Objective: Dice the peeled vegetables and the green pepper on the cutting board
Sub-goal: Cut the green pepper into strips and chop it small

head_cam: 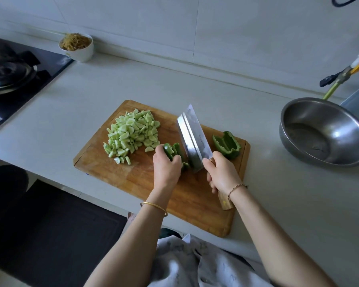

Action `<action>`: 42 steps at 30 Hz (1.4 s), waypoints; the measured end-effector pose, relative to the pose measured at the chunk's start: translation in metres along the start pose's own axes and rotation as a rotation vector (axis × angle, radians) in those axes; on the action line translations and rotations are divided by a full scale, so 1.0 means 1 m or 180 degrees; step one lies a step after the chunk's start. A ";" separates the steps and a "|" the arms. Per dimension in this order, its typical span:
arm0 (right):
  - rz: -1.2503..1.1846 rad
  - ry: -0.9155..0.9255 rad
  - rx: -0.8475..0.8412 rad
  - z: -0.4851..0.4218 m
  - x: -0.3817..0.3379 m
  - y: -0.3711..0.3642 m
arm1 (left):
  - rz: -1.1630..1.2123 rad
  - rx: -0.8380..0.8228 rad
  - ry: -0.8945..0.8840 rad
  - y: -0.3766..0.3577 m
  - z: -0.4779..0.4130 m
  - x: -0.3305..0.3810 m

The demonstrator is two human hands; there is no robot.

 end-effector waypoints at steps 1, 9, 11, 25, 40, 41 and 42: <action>-0.0026 0.0033 0.0045 0.002 -0.002 0.002 | -0.0016 -0.0019 0.0033 -0.001 0.000 0.000; 0.0196 0.0359 0.0270 0.026 -0.014 0.010 | -0.0145 0.0020 0.0220 -0.006 -0.005 0.005; 0.0211 0.0354 0.0273 0.031 -0.015 0.010 | -0.0162 0.0044 0.0248 -0.007 -0.006 0.006; 0.0663 0.0323 0.0292 0.033 -0.018 -0.007 | -0.0420 0.0134 0.0182 -0.007 -0.001 0.011; 0.1524 0.0338 0.0407 0.027 -0.026 -0.022 | -0.0673 0.0132 0.0360 -0.011 -0.002 0.017; 0.1534 0.0335 0.0380 0.027 -0.023 -0.023 | -0.0663 0.0122 0.0381 -0.011 -0.003 0.017; 0.1505 0.0351 0.0362 0.028 -0.019 -0.022 | -0.0656 0.0108 0.0389 -0.011 -0.004 0.016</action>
Point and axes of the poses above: each hand's wrist, its own z-axis away from the middle knuckle, its own y-axis out of the back of the hand, x = y × z, the point moved 1 cm from there along -z, towards the middle knuckle, and after that the axes turned 6 degrees about -y, right-handed, at the moved point
